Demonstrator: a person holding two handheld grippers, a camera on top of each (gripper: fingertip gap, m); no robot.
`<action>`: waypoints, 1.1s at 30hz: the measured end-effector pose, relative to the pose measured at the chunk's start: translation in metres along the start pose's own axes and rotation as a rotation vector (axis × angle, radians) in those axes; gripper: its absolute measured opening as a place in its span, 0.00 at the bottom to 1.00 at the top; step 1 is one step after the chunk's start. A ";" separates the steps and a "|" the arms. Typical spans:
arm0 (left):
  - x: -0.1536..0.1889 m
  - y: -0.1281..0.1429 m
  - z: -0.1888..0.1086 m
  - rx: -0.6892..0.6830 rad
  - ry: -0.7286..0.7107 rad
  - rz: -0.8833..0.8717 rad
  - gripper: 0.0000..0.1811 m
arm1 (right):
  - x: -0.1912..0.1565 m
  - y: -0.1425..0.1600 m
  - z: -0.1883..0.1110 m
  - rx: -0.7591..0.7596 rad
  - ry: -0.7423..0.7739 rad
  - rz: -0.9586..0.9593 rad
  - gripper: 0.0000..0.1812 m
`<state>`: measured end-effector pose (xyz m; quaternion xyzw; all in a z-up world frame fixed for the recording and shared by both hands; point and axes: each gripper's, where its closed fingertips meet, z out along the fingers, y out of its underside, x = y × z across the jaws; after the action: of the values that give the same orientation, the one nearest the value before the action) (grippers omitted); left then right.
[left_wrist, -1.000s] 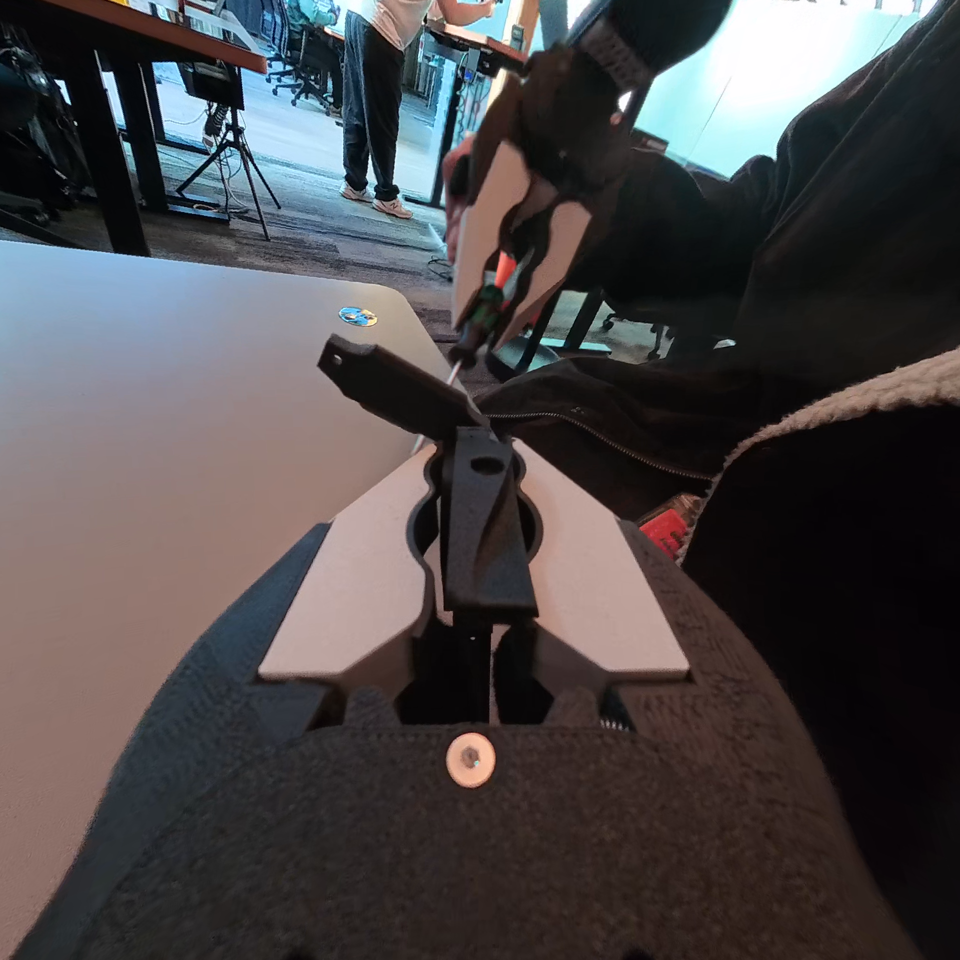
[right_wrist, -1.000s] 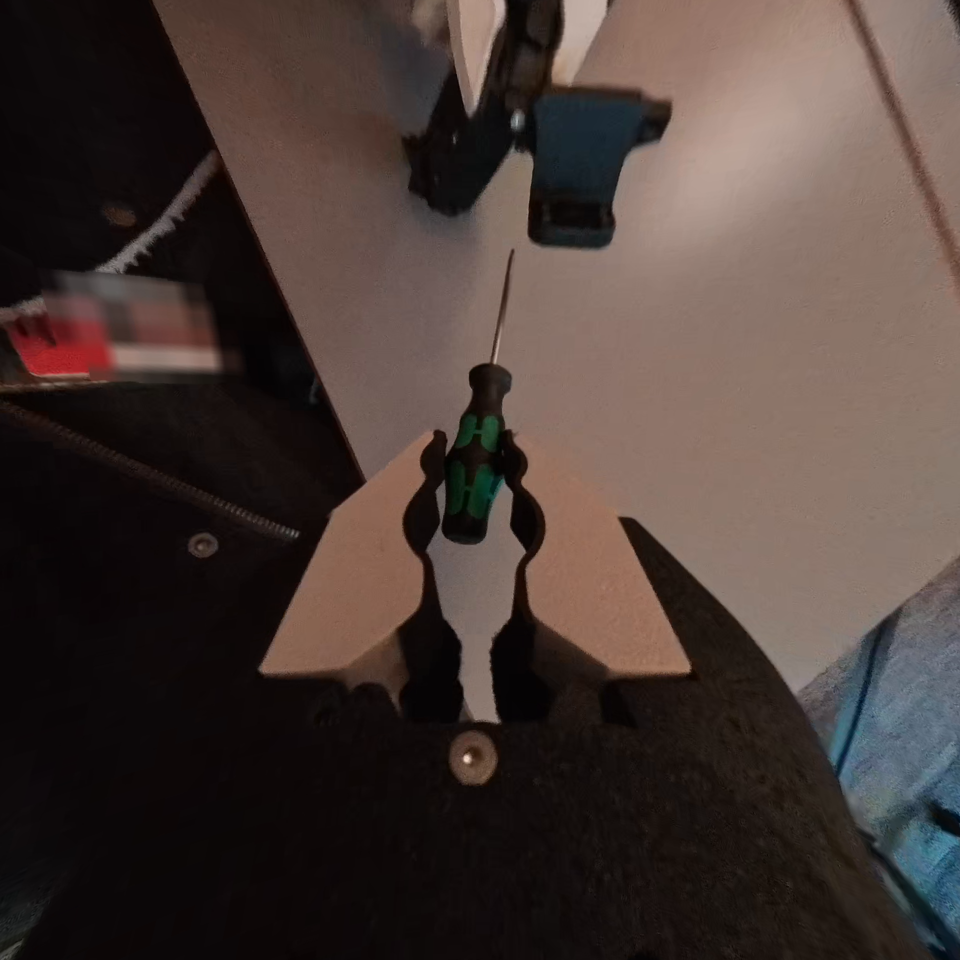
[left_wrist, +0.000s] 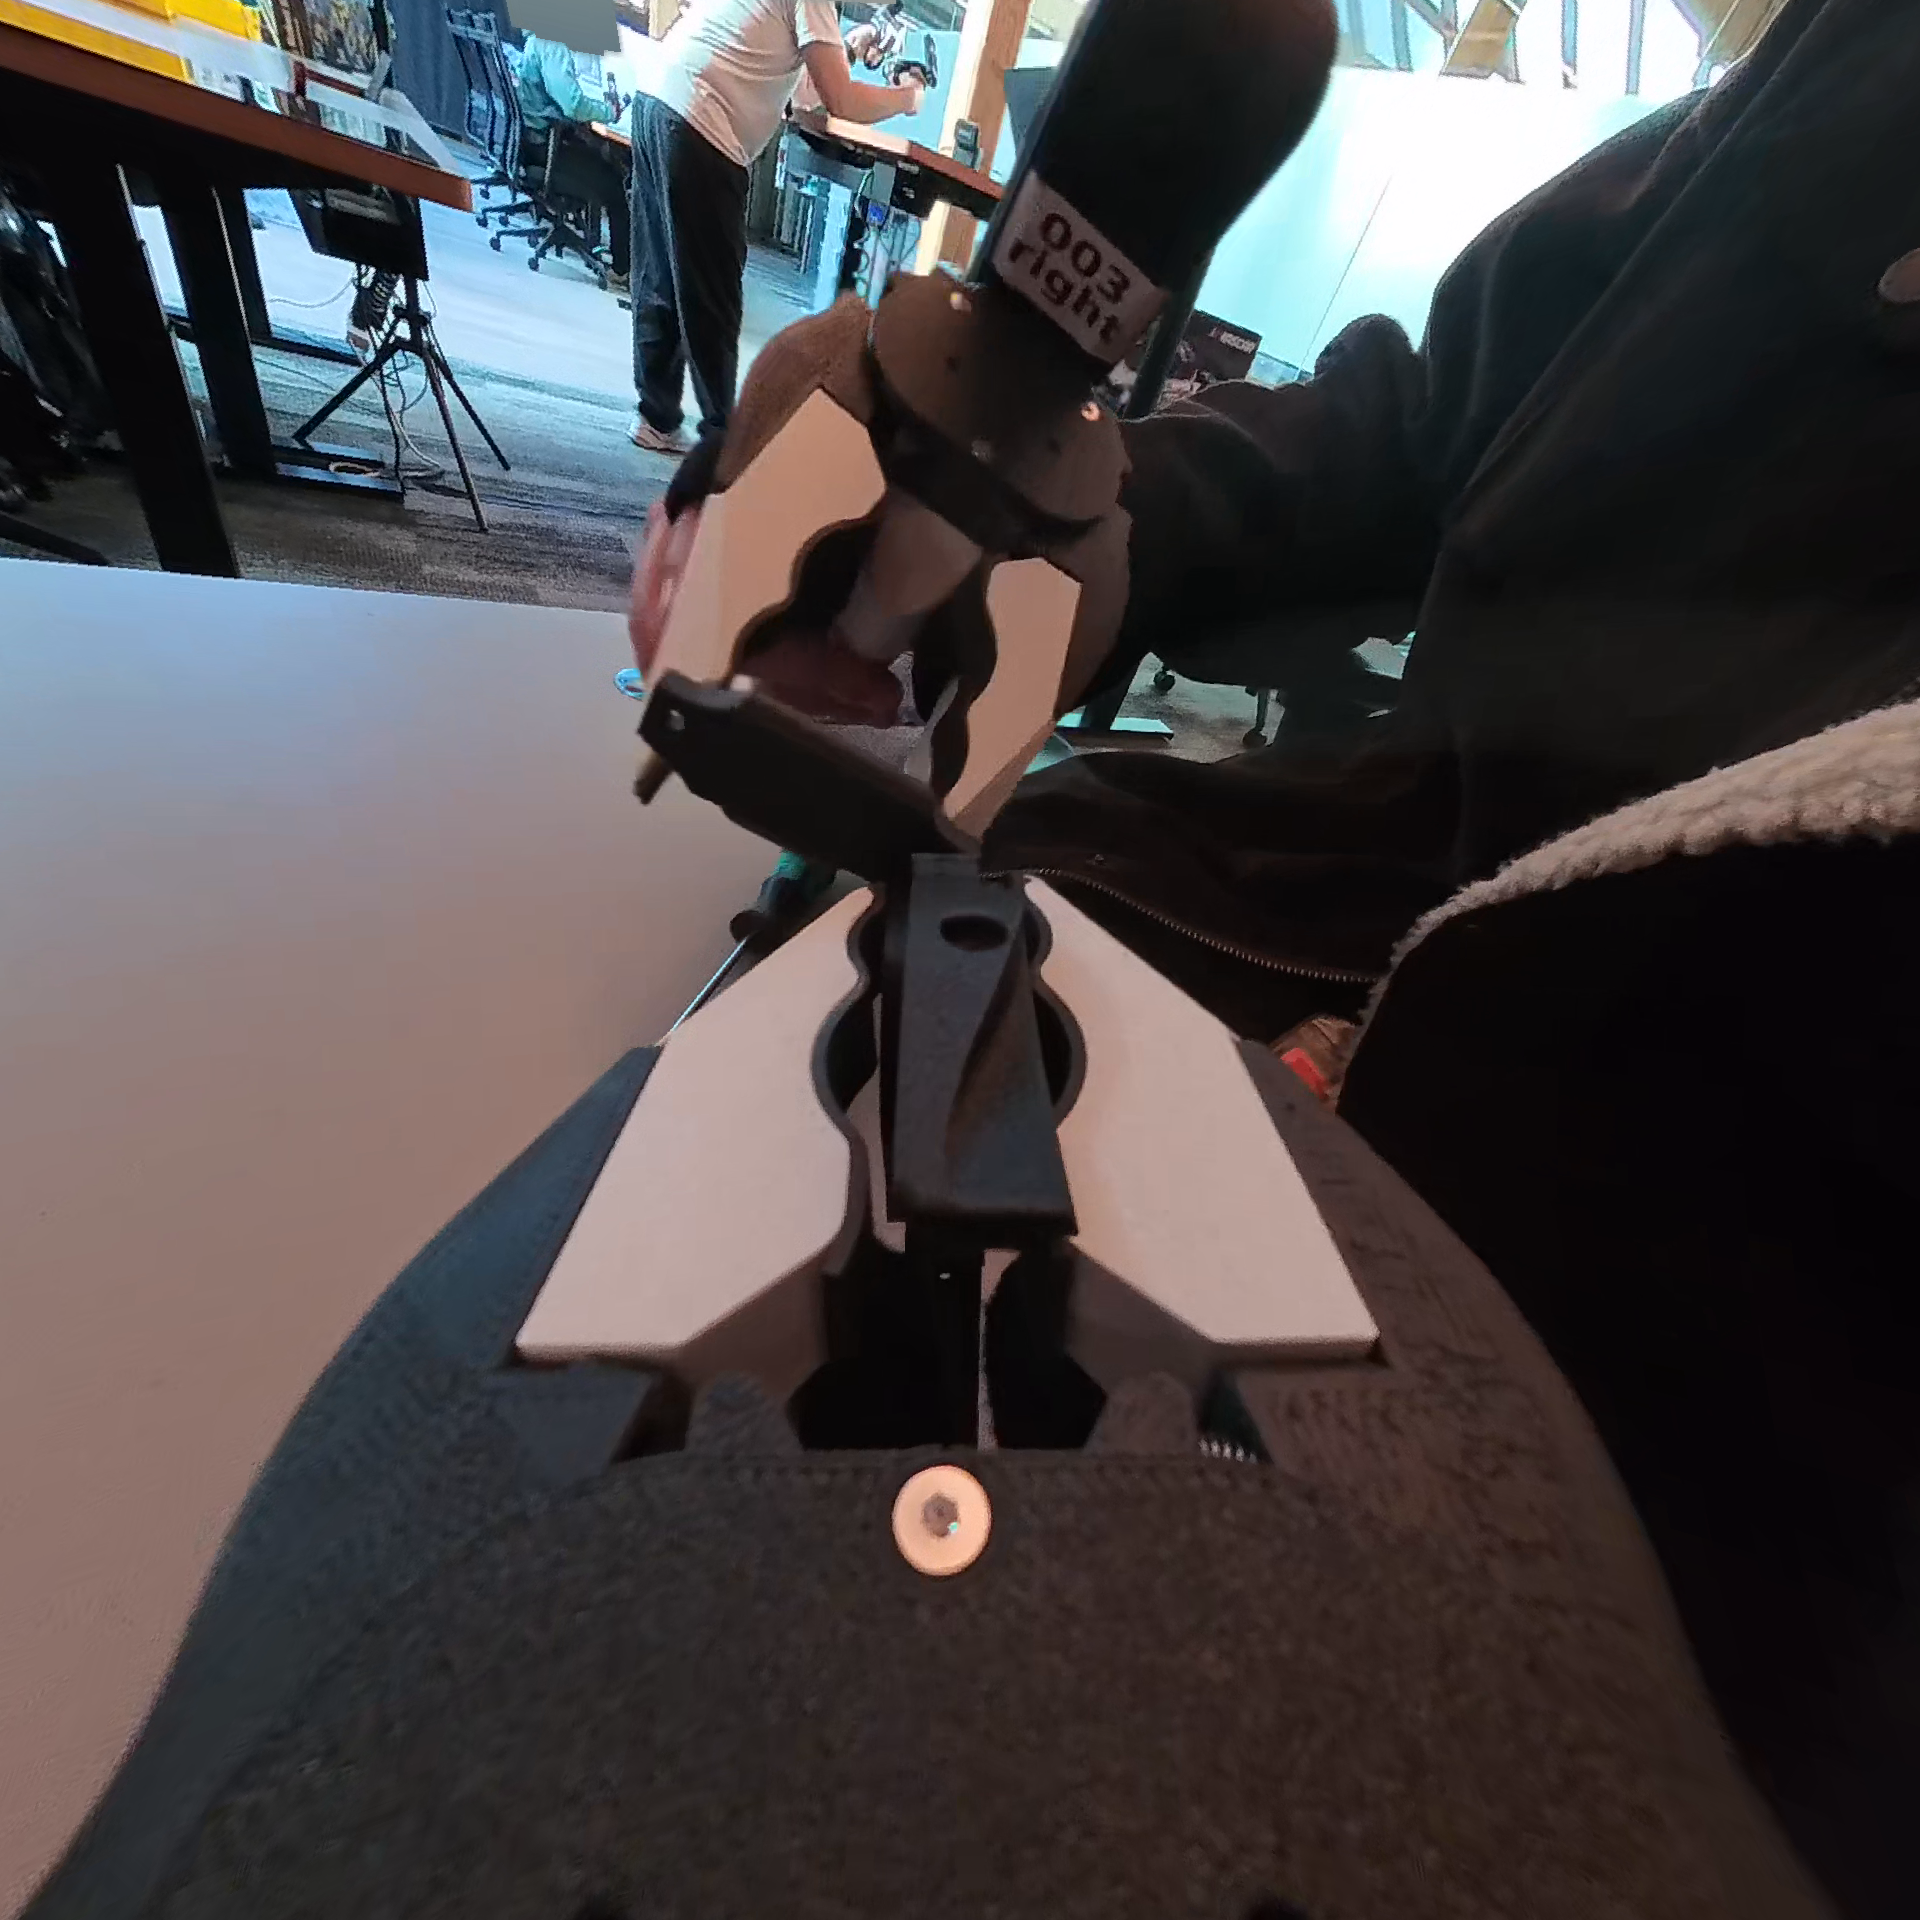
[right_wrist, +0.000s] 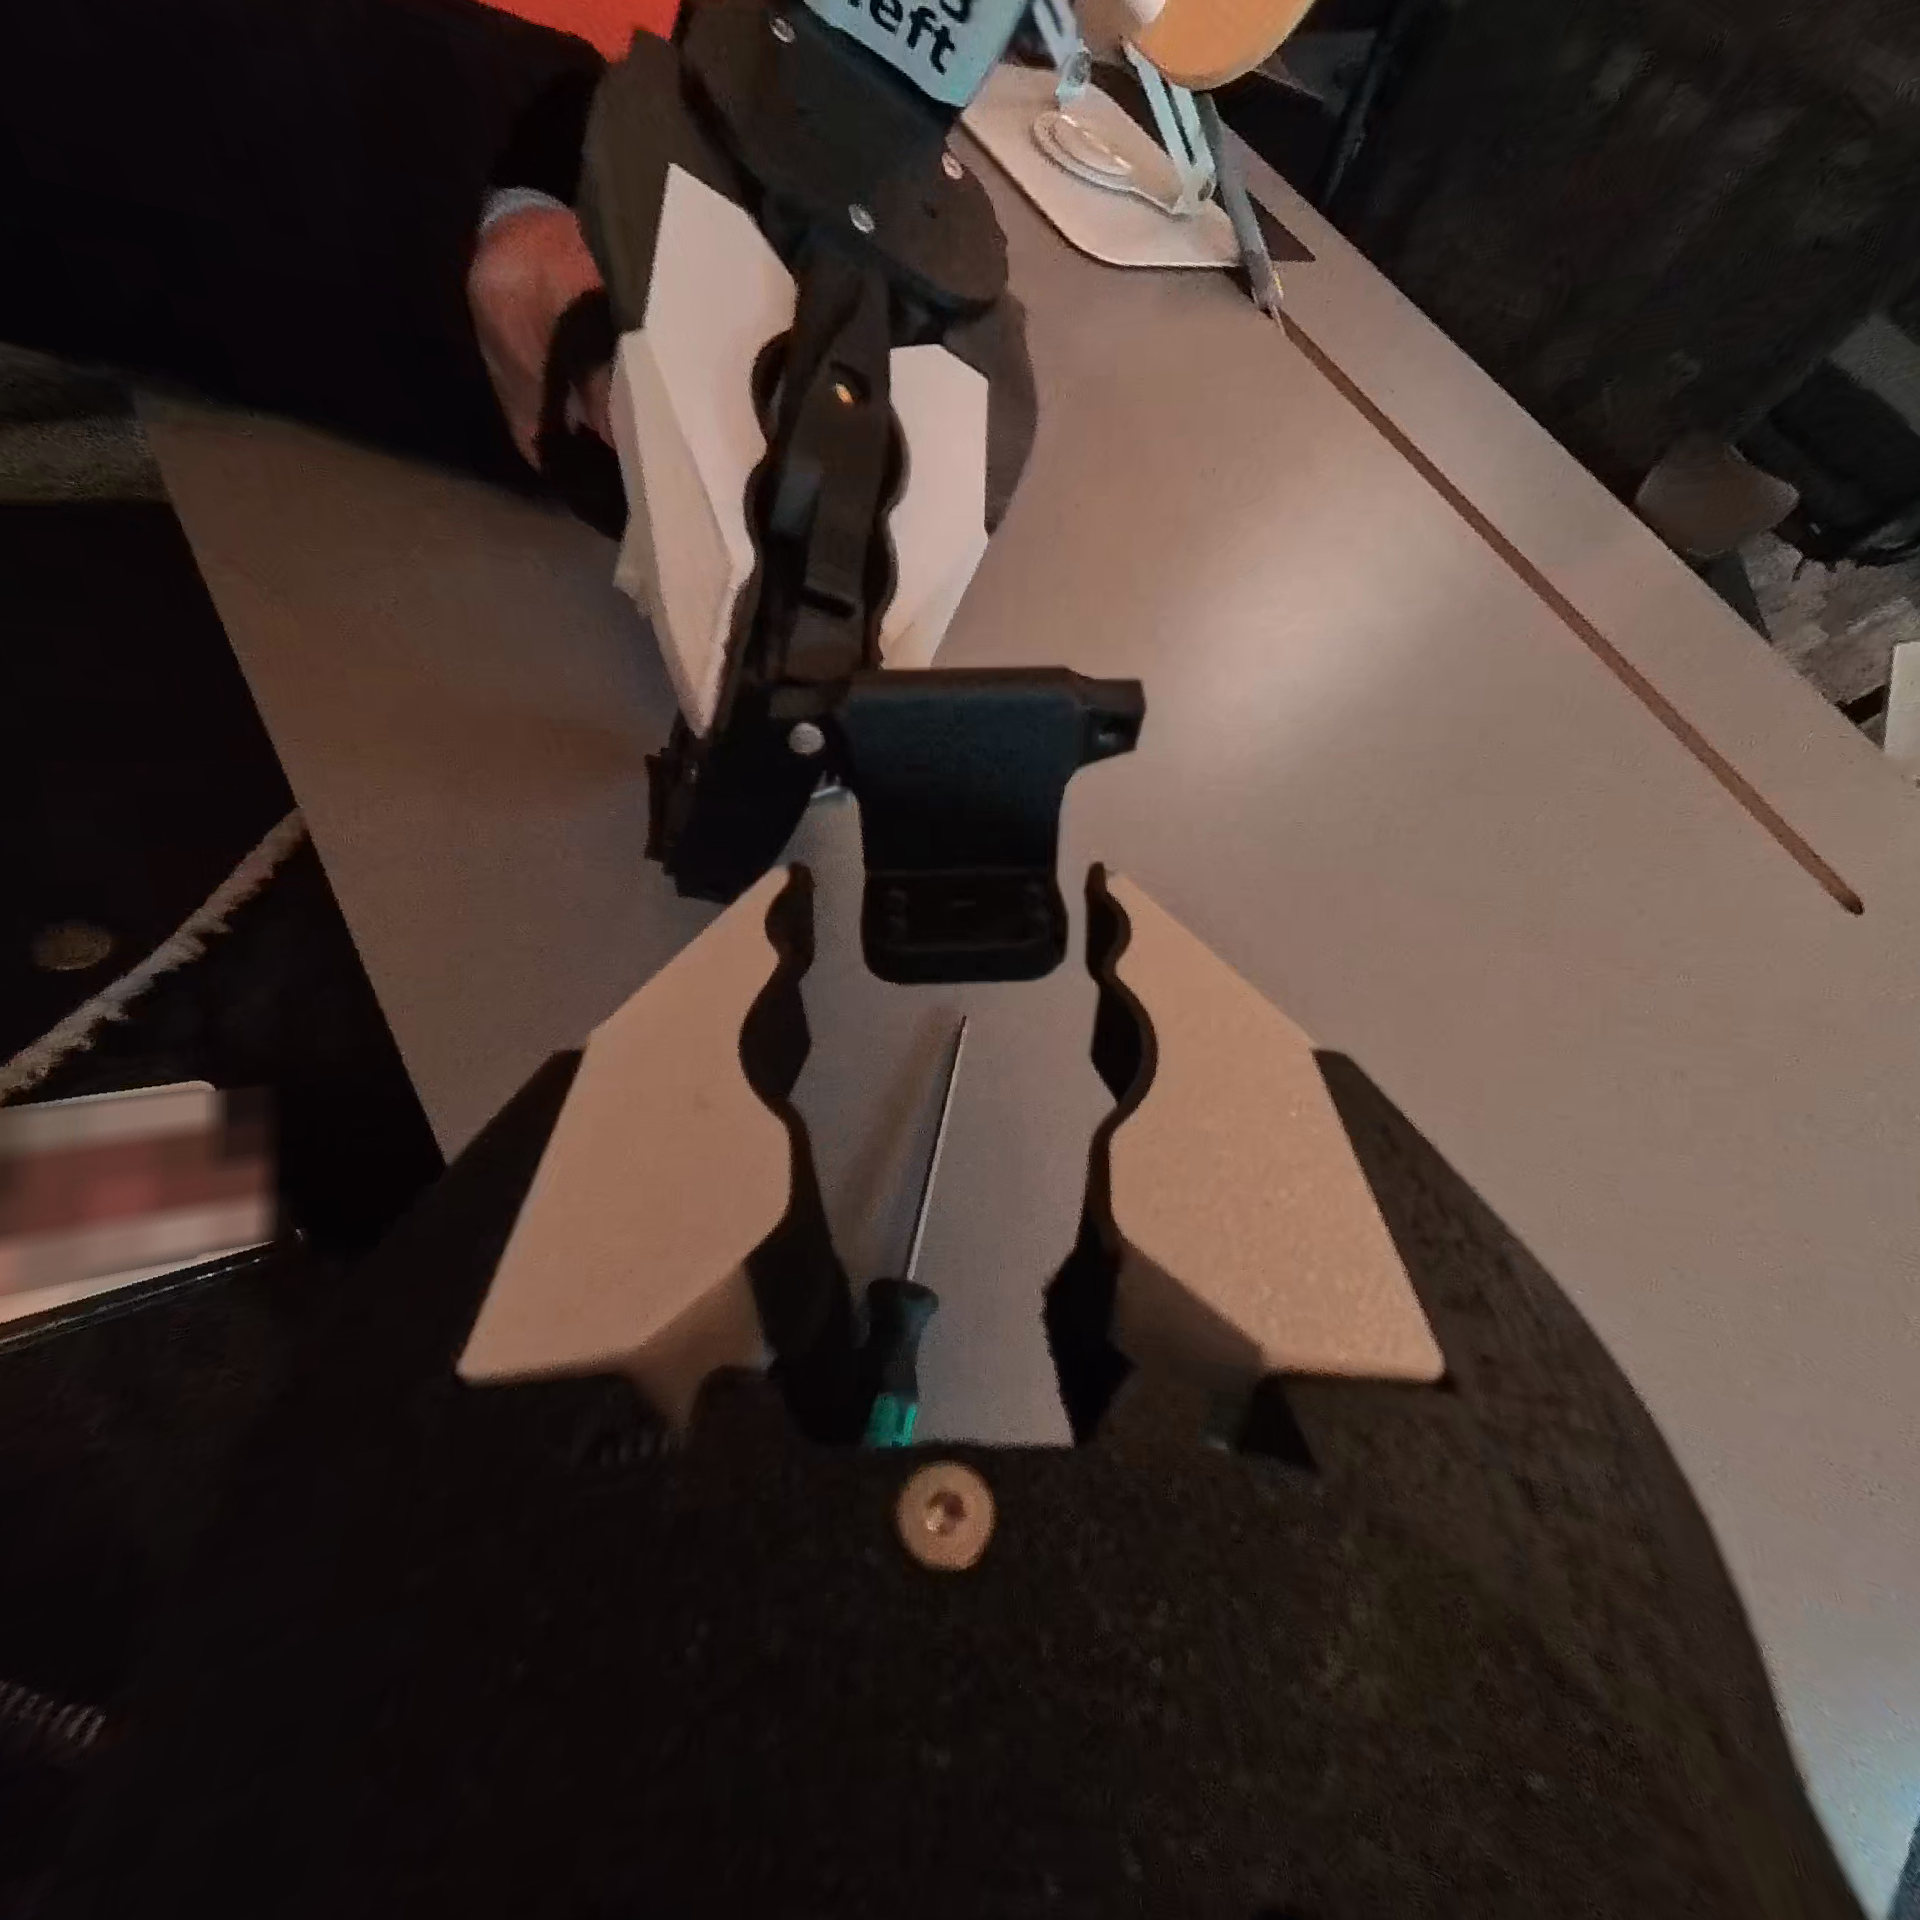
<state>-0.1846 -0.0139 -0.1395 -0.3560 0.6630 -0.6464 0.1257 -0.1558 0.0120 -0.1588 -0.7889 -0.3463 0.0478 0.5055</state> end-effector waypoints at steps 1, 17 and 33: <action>0.001 0.000 0.000 0.000 0.009 -0.004 0.12 | 0.002 0.003 0.000 -0.015 0.001 0.009 0.30; 0.001 0.002 0.004 -0.036 -0.025 0.060 0.12 | -0.014 0.004 -0.011 -0.017 -0.301 0.361 0.21; -0.037 -0.039 -0.065 0.204 -0.200 -0.037 0.12 | -0.010 0.079 -0.020 -0.269 -0.092 0.320 0.25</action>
<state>-0.1867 0.0624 -0.1045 -0.4163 0.5714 -0.6739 0.2145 -0.1156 -0.0294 -0.2172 -0.8911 -0.2424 0.1169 0.3654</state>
